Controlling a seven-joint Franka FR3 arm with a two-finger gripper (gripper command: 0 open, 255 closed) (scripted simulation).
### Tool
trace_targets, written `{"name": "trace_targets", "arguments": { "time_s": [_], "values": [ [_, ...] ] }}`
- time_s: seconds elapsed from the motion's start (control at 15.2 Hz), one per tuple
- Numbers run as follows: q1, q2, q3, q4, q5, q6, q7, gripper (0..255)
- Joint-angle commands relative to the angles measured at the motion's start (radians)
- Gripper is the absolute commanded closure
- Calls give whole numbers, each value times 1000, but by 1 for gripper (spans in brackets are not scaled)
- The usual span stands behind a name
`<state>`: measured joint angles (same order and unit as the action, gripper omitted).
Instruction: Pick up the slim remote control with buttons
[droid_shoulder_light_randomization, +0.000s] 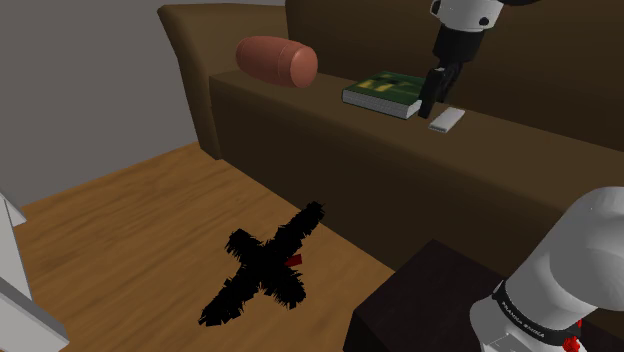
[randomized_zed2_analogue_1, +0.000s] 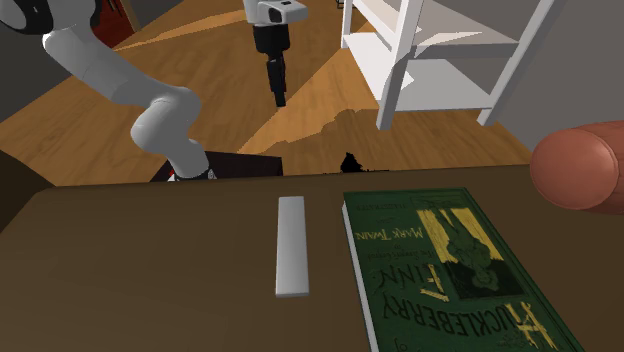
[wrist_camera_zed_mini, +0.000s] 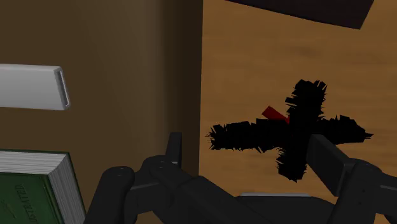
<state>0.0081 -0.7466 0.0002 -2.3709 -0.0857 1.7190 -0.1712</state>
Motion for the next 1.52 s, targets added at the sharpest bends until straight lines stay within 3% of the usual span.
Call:
{"name": "trace_targets", "arguments": {
  "time_s": [0.0, 0.46, 0.86, 1.19, 1.45],
  "values": [
    [0, 0, 0, 0, 0, 0, 0, 0],
    [40, -63, -238, -71, -128, 16, -468, 0],
    [95, 1, -457, -25, -234, 50, -871, 0],
    [183, 128, -648, 78, -276, 93, -1209, 0],
    [291, 271, -817, 194, -258, 132, -1490, 0]
  ]
}}
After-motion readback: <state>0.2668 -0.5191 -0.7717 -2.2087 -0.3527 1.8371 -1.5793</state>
